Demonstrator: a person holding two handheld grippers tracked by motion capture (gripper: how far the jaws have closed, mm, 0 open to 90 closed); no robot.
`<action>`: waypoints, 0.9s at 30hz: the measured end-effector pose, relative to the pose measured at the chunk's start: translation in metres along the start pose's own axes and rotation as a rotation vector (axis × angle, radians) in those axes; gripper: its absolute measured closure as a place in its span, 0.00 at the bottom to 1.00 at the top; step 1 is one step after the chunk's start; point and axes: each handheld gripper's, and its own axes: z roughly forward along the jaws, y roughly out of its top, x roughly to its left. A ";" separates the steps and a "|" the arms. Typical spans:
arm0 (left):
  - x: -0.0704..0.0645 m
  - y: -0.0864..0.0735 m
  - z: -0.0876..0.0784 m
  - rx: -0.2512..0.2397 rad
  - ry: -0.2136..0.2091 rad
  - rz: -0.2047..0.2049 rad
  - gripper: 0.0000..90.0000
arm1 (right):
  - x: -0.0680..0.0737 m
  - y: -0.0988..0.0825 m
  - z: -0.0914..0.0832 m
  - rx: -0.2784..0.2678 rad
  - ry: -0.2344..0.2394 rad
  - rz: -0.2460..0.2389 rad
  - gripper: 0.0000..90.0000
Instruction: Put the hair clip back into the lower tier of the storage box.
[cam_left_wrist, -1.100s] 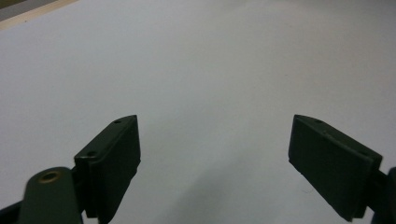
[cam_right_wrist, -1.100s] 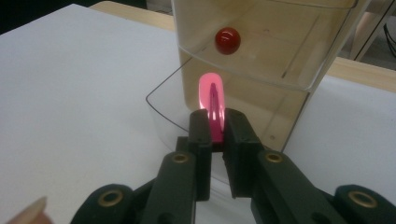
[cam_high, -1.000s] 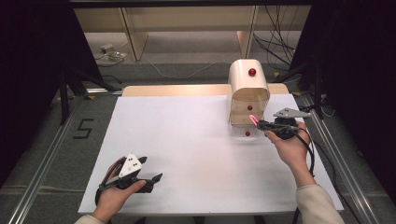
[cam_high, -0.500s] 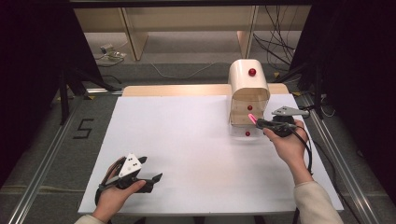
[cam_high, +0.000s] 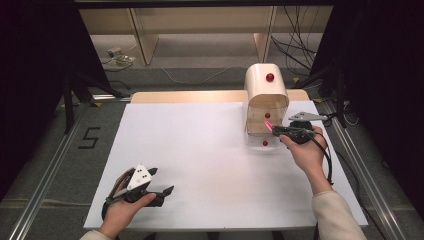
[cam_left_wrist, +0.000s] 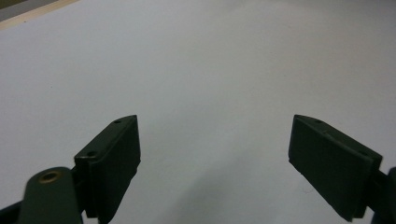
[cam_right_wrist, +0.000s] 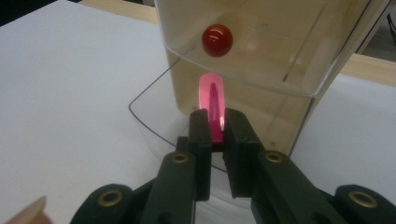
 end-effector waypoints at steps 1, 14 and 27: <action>0.000 0.000 0.000 0.000 0.000 0.000 0.18 | 0.000 0.000 0.001 0.003 -0.001 0.001 0.92; 0.000 0.000 0.000 -0.001 -0.001 -0.001 0.19 | -0.001 0.001 0.009 0.016 -0.005 0.005 0.92; 0.000 0.000 0.000 0.003 -0.005 0.003 0.19 | -0.002 0.000 0.013 0.035 -0.013 -0.004 0.92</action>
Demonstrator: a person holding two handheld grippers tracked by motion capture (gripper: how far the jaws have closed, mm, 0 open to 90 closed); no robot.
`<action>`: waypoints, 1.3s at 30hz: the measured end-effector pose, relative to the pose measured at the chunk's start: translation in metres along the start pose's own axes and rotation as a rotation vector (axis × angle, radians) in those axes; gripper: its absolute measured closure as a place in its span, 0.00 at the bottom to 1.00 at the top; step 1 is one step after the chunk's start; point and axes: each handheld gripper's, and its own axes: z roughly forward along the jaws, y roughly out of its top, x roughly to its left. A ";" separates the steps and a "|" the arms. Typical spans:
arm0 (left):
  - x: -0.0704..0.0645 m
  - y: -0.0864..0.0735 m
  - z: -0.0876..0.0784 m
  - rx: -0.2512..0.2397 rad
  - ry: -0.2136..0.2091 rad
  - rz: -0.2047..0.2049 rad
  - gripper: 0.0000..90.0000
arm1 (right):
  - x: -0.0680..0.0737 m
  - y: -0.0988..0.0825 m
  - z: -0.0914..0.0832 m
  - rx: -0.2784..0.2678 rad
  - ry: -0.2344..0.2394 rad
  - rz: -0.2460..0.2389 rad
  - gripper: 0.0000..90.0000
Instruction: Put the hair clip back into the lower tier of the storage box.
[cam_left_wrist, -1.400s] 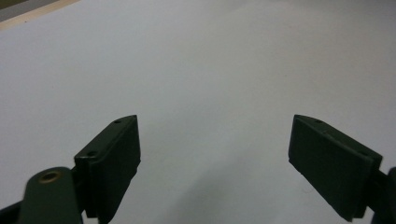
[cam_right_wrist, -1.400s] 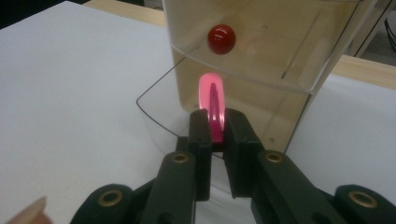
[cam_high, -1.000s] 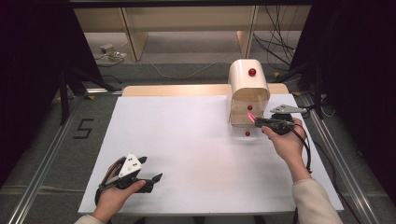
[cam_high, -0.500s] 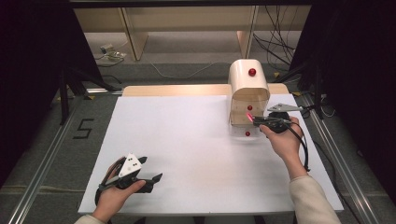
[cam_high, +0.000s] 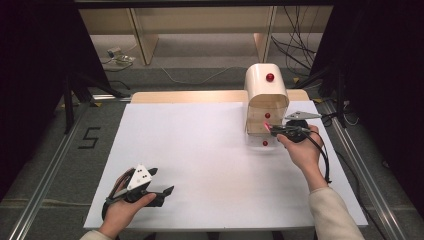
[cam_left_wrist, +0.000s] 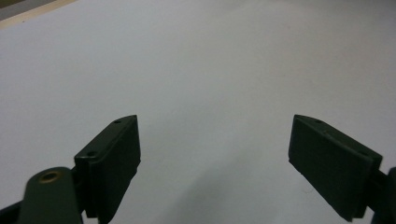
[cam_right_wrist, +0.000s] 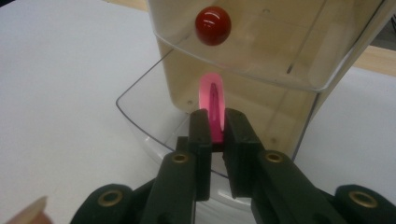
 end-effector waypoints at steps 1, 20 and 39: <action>0.000 0.000 0.000 0.000 -0.001 0.000 0.19 | 0.000 0.000 0.000 0.007 -0.001 0.005 0.92; -0.001 0.000 0.000 0.000 -0.001 0.001 0.19 | 0.000 -0.001 0.003 -0.007 -0.011 0.033 0.75; -0.002 0.000 0.000 0.003 0.001 0.001 0.18 | 0.016 0.001 -0.023 -0.071 -0.003 -0.011 0.48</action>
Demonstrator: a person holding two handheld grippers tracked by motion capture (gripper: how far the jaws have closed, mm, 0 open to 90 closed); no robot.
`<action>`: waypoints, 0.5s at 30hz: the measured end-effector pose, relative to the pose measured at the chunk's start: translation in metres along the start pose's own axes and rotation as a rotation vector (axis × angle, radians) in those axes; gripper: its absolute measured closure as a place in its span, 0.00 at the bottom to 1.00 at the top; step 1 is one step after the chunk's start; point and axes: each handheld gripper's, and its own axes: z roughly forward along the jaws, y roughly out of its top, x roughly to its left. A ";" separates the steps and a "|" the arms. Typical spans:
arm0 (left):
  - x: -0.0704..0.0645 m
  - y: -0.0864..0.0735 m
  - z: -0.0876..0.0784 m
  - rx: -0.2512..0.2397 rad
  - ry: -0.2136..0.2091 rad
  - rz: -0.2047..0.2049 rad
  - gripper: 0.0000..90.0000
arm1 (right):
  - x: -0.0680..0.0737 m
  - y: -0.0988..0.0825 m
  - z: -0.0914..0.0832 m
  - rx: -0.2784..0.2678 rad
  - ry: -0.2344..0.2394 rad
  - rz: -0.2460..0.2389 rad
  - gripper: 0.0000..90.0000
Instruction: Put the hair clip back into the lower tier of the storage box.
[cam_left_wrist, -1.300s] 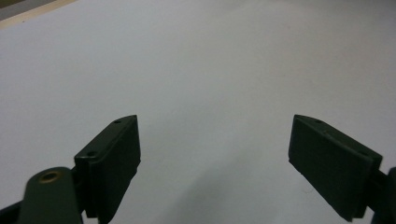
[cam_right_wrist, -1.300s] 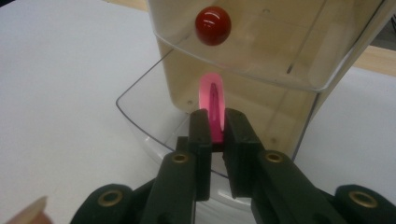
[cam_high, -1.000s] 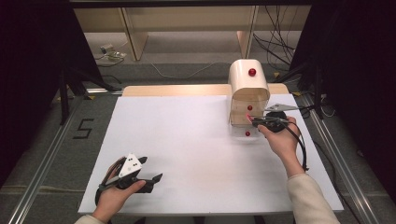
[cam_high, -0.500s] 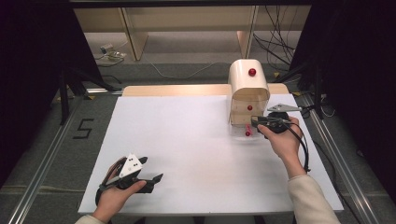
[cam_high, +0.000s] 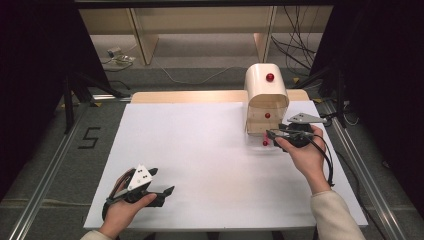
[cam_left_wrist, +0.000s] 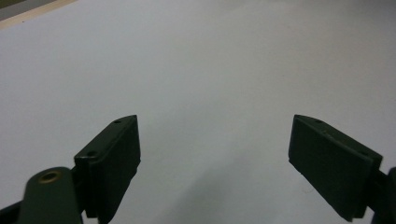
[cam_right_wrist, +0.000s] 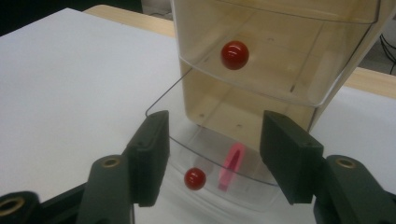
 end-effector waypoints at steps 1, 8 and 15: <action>0.000 0.000 0.000 0.002 -0.001 0.003 0.18 | 0.001 -0.001 -0.002 -0.004 -0.003 -0.004 0.47; 0.000 0.000 -0.001 -0.003 0.003 0.003 0.18 | 0.010 -0.012 -0.014 0.001 0.006 -0.036 0.43; -0.001 0.001 0.000 -0.003 0.003 0.004 0.18 | 0.017 -0.034 -0.030 -0.022 0.051 -0.030 0.39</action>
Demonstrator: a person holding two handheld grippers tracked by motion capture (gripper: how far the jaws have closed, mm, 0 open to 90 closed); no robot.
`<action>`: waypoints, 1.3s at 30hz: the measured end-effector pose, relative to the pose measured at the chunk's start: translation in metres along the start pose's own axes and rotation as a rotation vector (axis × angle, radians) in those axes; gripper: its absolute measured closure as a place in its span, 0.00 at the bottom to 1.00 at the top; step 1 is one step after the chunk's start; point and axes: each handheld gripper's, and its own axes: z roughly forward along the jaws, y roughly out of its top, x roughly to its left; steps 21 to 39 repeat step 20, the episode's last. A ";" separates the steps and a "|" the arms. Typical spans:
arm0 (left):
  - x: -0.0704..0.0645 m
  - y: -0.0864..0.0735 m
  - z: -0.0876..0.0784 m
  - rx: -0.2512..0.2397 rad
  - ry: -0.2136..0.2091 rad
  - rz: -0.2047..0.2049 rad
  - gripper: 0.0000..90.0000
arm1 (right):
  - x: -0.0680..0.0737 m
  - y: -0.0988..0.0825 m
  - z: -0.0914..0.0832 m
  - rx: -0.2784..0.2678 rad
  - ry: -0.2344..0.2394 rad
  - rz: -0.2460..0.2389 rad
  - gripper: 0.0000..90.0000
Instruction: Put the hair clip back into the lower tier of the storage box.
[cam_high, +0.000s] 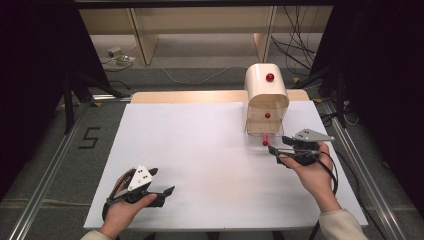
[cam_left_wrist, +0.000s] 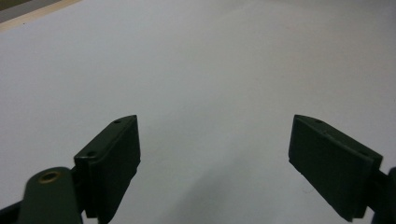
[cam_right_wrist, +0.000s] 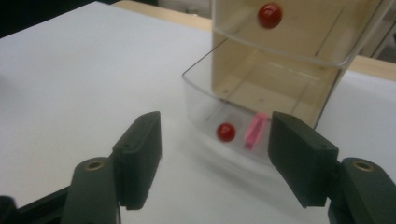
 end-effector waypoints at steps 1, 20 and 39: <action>0.000 0.000 0.000 -0.001 0.000 0.000 0.18 | 0.001 -0.002 -0.001 0.004 0.012 -0.001 0.39; -0.003 0.000 0.002 -0.007 -0.013 0.002 0.18 | 0.026 -0.067 -0.020 -0.007 0.124 0.000 0.38; -0.003 0.000 0.002 -0.007 -0.013 0.002 0.18 | 0.026 -0.067 -0.020 -0.007 0.124 0.000 0.38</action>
